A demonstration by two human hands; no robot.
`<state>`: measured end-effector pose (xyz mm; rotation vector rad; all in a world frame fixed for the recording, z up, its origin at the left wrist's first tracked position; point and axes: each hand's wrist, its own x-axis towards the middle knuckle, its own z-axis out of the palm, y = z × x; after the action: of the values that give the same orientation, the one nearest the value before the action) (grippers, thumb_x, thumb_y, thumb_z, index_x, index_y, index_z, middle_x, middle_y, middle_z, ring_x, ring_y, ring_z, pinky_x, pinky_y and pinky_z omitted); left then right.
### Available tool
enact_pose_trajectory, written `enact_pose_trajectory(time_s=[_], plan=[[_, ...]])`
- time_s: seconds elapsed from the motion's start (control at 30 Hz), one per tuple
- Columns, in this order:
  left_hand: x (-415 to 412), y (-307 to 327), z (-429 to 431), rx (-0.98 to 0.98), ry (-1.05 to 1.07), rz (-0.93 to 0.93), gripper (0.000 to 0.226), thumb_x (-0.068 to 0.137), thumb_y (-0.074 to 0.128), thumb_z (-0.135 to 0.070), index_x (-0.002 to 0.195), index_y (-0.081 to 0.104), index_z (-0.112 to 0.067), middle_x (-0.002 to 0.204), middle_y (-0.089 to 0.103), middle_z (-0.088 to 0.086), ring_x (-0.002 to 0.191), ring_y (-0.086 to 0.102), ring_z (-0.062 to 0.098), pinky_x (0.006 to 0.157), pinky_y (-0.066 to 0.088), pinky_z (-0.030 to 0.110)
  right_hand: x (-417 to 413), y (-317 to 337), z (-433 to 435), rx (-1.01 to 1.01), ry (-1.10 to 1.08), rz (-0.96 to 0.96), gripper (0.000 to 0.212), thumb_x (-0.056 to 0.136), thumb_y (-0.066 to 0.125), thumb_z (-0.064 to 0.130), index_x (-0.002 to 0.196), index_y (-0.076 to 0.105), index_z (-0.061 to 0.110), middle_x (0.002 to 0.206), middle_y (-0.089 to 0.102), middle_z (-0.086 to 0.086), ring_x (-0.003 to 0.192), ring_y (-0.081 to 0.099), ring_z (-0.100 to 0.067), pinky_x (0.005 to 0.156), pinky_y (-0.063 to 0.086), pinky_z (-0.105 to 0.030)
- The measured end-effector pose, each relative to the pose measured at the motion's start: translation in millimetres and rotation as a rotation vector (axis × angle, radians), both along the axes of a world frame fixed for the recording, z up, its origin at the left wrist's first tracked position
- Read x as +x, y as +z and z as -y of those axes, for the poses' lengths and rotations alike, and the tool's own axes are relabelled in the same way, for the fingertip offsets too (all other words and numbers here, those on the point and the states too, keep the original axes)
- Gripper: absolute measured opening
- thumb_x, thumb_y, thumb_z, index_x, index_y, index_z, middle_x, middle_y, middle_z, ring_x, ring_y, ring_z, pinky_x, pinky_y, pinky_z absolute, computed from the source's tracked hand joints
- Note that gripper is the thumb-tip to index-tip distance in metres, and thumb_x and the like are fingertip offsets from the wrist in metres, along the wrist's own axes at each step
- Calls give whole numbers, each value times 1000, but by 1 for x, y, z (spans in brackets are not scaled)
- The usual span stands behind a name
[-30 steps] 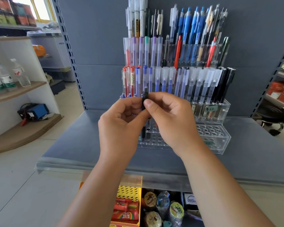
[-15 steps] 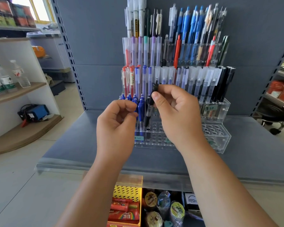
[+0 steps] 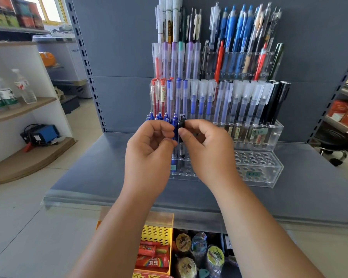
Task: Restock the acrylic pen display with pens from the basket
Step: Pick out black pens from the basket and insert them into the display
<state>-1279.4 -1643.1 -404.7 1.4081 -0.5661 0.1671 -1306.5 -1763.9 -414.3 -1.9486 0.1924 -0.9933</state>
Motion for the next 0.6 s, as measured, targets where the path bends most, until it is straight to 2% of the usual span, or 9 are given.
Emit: enact_pose_trajectory(time_s=[0.17,0.3,0.5,0.6], plan=[[1,0,-2,30,-2,2,38,86,48,18,88,65,-16,82,66,0,73,64,7,69,51,17,0,-3,-1,-12,-52,-17,17,93,68,25,109,70,21,84,63,24,80,61,8,71,49,-10],[2,-2,-3,48,8,-6,37,86,49,17,88,65,-17,82,66,0,72,65,7,69,52,18,-1,-7,-2,-30,-73,-69,14,93,67,28,107,68,25,83,63,21,77,61,5,67,50,-15],[0,-5,-4,91,26,-11,41,87,49,15,88,68,-22,82,67,-5,76,64,9,70,52,18,-9,-6,-2,-59,-92,-104,16,93,66,25,108,66,22,84,61,19,75,59,5,62,43,-7],[-7,-4,-8,140,27,-4,38,89,50,11,89,69,-21,82,70,-5,74,66,8,68,54,19,-24,-1,-6,-127,-99,-110,15,92,63,19,107,66,22,86,63,16,76,59,-1,65,49,-22]])
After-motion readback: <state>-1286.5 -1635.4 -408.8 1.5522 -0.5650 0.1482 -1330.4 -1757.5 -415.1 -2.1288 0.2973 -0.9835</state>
